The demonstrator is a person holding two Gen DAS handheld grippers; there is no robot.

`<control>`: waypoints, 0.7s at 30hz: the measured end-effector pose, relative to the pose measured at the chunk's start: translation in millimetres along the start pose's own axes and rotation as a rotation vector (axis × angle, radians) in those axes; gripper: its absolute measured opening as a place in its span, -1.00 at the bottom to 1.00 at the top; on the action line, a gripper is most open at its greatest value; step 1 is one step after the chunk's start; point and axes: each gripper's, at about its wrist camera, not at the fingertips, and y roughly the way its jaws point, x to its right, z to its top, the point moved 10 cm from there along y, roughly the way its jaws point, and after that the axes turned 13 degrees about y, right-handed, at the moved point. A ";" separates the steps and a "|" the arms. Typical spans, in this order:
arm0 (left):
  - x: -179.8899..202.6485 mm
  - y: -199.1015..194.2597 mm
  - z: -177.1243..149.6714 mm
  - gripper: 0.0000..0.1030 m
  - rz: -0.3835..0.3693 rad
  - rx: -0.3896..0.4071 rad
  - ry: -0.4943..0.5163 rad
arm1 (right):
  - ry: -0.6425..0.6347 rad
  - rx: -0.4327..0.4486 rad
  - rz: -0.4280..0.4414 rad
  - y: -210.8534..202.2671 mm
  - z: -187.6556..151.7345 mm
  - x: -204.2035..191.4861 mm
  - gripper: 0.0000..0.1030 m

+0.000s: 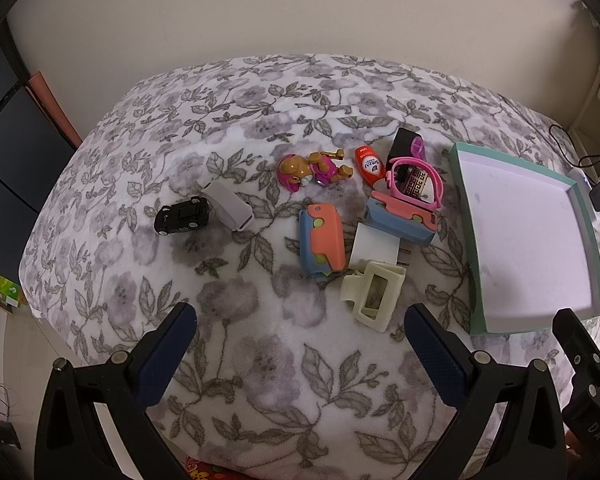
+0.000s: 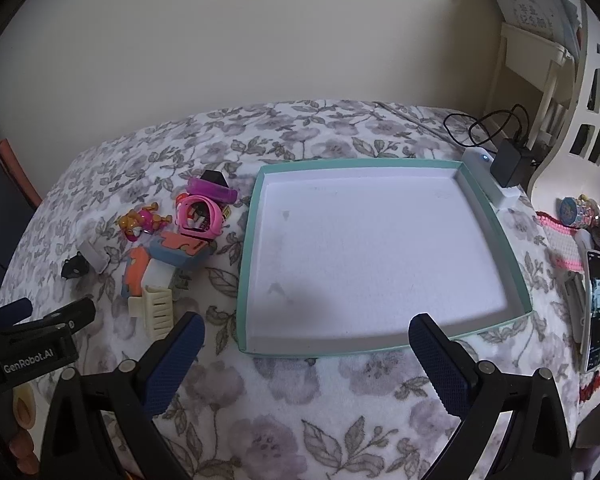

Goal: Organize rigid objects
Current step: 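Grasp the black toy car with the left tool while the right tool grasps the cream clip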

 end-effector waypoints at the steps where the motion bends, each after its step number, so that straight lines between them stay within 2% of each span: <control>1: -0.7 0.0 -1.1 1.00 -0.005 0.004 -0.008 | -0.005 0.002 0.008 -0.7 -0.2 -1.7 1.00; 6: -11.7 0.7 -1.7 1.00 -0.099 0.016 -0.074 | -0.020 -0.001 0.062 -2.1 1.3 -14.0 1.00; 10: -39.4 4.5 1.9 1.00 -0.049 0.011 -0.098 | -0.058 -0.056 0.118 5.6 -2.5 -36.8 1.00; 15: -75.0 19.1 2.9 1.00 -0.068 -0.012 -0.176 | -0.134 -0.117 0.147 20.6 -12.5 -71.5 1.00; 18: -101.7 36.4 -1.1 1.00 -0.045 -0.044 -0.203 | -0.117 -0.164 0.194 33.0 -15.7 -92.1 1.00; 21: -124.3 54.0 -3.4 1.00 -0.050 -0.066 -0.244 | -0.106 -0.184 0.204 45.2 -18.6 -106.7 1.00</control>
